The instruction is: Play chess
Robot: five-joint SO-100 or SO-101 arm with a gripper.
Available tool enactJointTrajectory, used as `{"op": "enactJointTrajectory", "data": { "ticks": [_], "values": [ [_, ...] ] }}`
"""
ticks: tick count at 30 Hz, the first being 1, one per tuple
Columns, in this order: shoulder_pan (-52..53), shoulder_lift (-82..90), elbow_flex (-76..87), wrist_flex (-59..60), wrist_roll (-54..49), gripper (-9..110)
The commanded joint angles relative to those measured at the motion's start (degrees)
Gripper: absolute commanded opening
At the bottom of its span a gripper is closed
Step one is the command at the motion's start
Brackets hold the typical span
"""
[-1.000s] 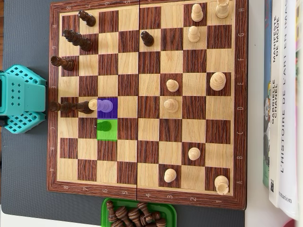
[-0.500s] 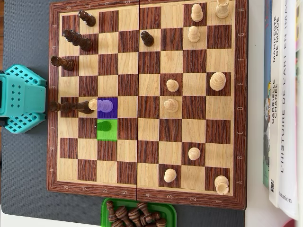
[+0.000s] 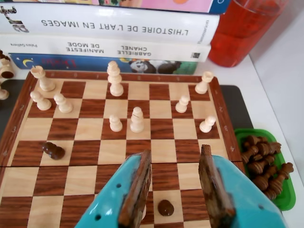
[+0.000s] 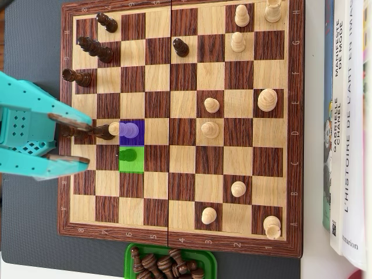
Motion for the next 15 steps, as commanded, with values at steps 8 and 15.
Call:
{"op": "enactJointTrajectory", "data": {
  "ticks": [8, 15],
  "values": [
    [3.7, -15.1, -11.9, 14.8, -0.2, 16],
    [6.6, -28.1, -21.0, 27.2, -0.3, 16]
  ]
}}
